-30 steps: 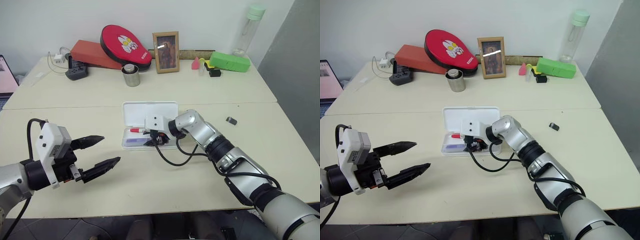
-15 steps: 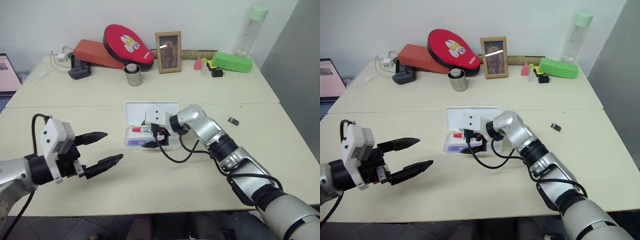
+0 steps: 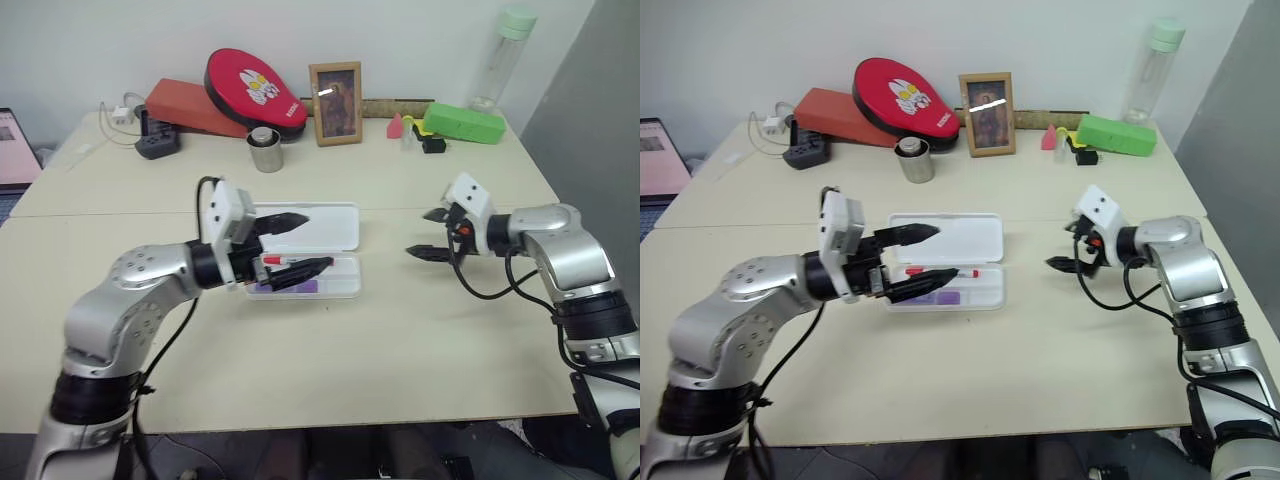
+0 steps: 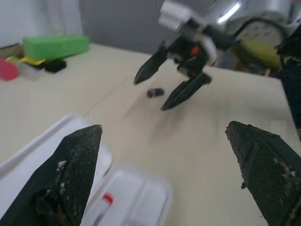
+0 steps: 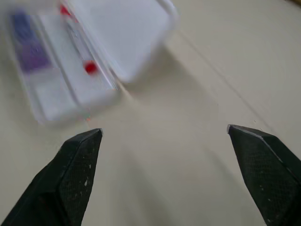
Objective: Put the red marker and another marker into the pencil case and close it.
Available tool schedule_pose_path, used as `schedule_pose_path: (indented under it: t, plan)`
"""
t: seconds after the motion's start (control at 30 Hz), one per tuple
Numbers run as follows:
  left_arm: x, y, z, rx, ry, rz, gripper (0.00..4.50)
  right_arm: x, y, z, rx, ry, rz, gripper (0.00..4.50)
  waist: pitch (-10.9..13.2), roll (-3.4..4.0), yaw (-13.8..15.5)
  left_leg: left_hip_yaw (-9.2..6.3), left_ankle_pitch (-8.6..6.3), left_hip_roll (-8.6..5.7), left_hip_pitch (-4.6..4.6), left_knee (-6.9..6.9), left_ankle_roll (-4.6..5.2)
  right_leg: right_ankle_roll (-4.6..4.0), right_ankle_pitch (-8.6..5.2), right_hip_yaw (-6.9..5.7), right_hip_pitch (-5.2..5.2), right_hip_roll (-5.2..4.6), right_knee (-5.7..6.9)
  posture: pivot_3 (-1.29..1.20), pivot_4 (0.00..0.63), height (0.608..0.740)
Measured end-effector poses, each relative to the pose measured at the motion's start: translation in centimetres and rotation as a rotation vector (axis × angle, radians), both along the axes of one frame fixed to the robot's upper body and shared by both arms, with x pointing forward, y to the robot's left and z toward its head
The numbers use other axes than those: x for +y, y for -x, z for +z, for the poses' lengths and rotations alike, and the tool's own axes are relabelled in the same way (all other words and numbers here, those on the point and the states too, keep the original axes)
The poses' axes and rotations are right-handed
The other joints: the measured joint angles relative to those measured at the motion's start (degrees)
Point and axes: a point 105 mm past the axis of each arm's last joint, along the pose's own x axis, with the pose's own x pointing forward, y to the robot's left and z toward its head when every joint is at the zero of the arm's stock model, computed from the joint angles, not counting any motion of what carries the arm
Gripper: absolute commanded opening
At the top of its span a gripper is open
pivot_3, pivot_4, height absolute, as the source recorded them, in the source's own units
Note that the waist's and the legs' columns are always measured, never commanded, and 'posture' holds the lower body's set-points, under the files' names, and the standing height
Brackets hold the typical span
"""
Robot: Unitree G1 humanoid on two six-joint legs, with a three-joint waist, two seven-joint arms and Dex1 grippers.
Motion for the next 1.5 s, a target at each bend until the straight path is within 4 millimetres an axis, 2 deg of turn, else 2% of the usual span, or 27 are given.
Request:
schedule_pose_path:
  t: [0.1,0.2,0.3,0.5,0.63,0.83,0.93,1.13,1.23,1.33,1.4,1.5]
  plan:
    - [-1.7,-0.4,0.0,-0.017,-0.004,-0.061,4.50,-2.5,-0.8,-2.0,0.052,0.026,-0.082,4.47,0.01,0.02,-0.48,0.09,0.01,0.02,0.02,-0.01,0.00,0.00,0.00,0.12,-0.05,0.01,0.03,0.00,0.150,0.740]
    - [-3.0,-0.6,0.3,-0.022,0.023,-0.109,4.50,-4.0,-1.9,-2.0,0.037,0.046,-0.127,4.47,0.01,0.02,-0.64,0.10,0.01,0.06,0.02,0.00,-0.01,0.00,0.00,0.14,-0.05,0.02,0.03,0.00,0.150,0.740]
    - [-3.5,-0.5,0.4,-0.034,0.026,-0.132,4.50,-4.8,-2.9,-1.5,0.016,0.052,-0.155,4.47,0.01,0.02,-0.63,0.11,0.02,0.06,0.02,0.01,-0.02,0.00,0.00,0.16,-0.03,0.02,-0.01,0.00,0.150,0.740]
    - [-3.7,-0.6,-0.1,-0.020,0.021,-0.140,4.50,-5.5,-3.7,-2.0,0.037,0.035,-0.193,4.47,0.01,0.02,-0.31,0.10,0.04,0.03,-0.01,0.03,-0.06,0.01,0.00,0.15,-0.03,-0.01,-0.01,0.00,0.150,0.740]
    - [-3.8,-0.6,-0.1,-0.031,0.023,-0.140,4.50,-6.4,-3.5,-3.4,0.092,0.065,-0.228,3.79,0.01,0.02,-0.01,0.11,0.05,0.03,-0.01,0.02,-0.08,0.01,0.00,0.15,-0.03,-0.02,-0.02,0.00,0.150,0.740]
    - [-3.8,-0.6,0.0,-0.035,0.023,-0.138,4.50,-6.5,-3.8,-3.4,0.103,0.072,-0.245,2.41,0.01,0.02,0.09,0.12,0.05,0.02,0.03,0.06,-0.08,0.02,0.01,0.17,0.03,-0.03,0.00,0.00,0.150,0.740]
    - [-3.8,-0.6,0.0,-0.036,0.023,-0.137,4.50,-6.4,-3.9,-3.4,0.099,0.068,-0.243,1.59,0.01,0.02,0.09,0.11,0.05,0.02,0.03,0.06,-0.08,0.02,0.01,0.18,0.03,-0.03,0.00,0.00,0.150,0.740]
    - [-3.8,-0.7,-0.1,-0.041,0.016,-0.133,4.50,-6.3,-4.0,-3.3,0.096,0.068,-0.243,0.36,0.01,0.02,0.08,0.11,0.05,0.02,0.03,0.06,-0.08,0.02,0.01,0.17,0.03,-0.03,0.00,0.00,0.150,0.740]
    - [-3.4,-0.8,-0.3,-0.035,0.003,-0.134,4.50,-6.2,-4.0,-3.1,0.089,0.065,-0.233,0.31,0.01,0.02,0.05,0.11,0.06,0.03,0.02,0.05,-0.09,0.02,0.01,0.17,0.00,-0.02,0.00,0.00,0.150,0.740]
    - [-2.4,-1.0,-0.3,-0.036,-0.021,-0.110,4.50,-5.2,-4.0,-2.1,0.054,0.040,-0.172,0.31,0.02,0.03,-0.07,0.11,0.05,0.04,0.02,0.03,-0.08,0.02,0.01,0.19,-0.02,-0.01,0.00,0.00,0.150,0.740]
    - [-1.8,-0.8,-0.6,-0.028,-0.038,-0.106,4.50,-4.0,-3.8,-1.1,0.019,0.025,-0.098,0.31,0.02,0.03,-0.13,0.11,0.05,0.05,0.02,0.02,-0.08,0.02,0.01,0.19,-0.02,0.00,-0.01,0.00,0.150,0.740]
    - [0.8,-0.2,-1.9,0.019,-0.093,-0.071,4.50,0.4,-1.8,0.7,-0.046,-0.029,0.116,0.30,0.02,0.05,-0.32,-0.09,0.04,0.16,0.02,-0.03,-0.07,0.02,0.00,0.21,-0.06,-0.01,-0.01,0.00,0.150,0.740]
